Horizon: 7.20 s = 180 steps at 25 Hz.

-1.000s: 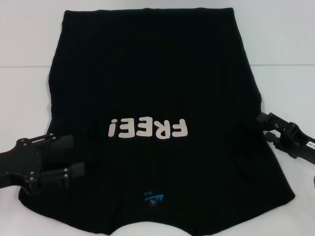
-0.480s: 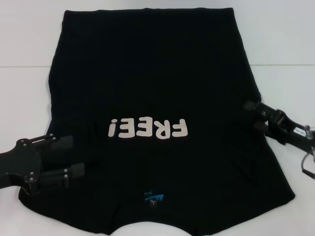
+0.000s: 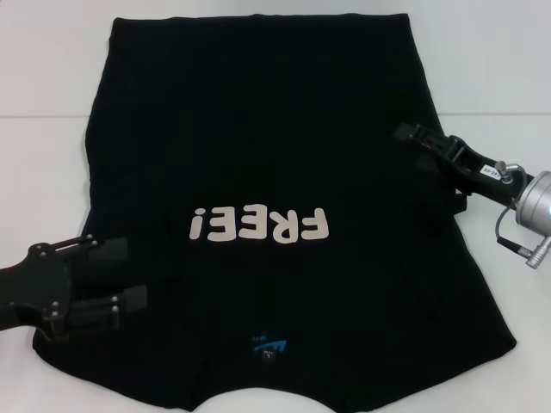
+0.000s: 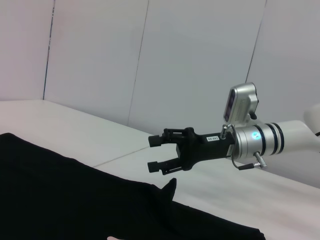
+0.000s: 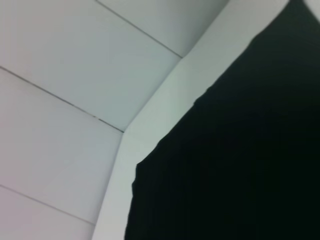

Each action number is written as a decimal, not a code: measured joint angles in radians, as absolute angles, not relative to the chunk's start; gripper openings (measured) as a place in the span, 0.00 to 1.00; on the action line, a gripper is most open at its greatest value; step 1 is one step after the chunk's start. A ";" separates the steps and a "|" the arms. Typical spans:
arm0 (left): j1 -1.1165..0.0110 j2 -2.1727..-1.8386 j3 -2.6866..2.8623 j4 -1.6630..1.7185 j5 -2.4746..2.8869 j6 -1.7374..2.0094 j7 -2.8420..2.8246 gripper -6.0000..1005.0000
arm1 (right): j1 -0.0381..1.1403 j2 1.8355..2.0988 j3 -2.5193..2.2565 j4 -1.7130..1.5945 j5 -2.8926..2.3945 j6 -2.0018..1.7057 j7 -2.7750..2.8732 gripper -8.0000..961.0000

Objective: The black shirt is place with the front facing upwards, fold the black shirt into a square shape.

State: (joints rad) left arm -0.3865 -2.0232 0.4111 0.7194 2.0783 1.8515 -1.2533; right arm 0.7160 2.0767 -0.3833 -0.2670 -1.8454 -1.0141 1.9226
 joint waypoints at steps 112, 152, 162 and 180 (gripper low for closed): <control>-0.490 -1.999 0.526 0.886 2.664 1.588 -2.227 0.24 | 0.410 2.086 -0.584 -0.448 -1.900 -1.656 0.945 0.97; -0.502 -1.973 0.450 0.882 2.619 1.700 -2.238 0.03 | 0.752 1.935 -0.606 -0.765 -2.798 -1.690 2.427 0.89; -0.506 -1.973 0.449 0.882 2.618 1.696 -2.238 0.03 | 0.749 1.962 -0.607 -0.747 -2.799 -1.649 2.412 0.89; -0.507 -1.973 0.449 0.880 2.618 1.697 -2.238 0.04 | 0.759 1.965 -0.607 -0.699 -2.806 -1.617 2.402 0.89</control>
State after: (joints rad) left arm -0.5073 -1.9726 0.4495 0.8804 2.6184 1.6966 -2.2381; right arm 0.7589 1.9649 -0.6075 -0.6993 -2.8056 -1.6172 2.4016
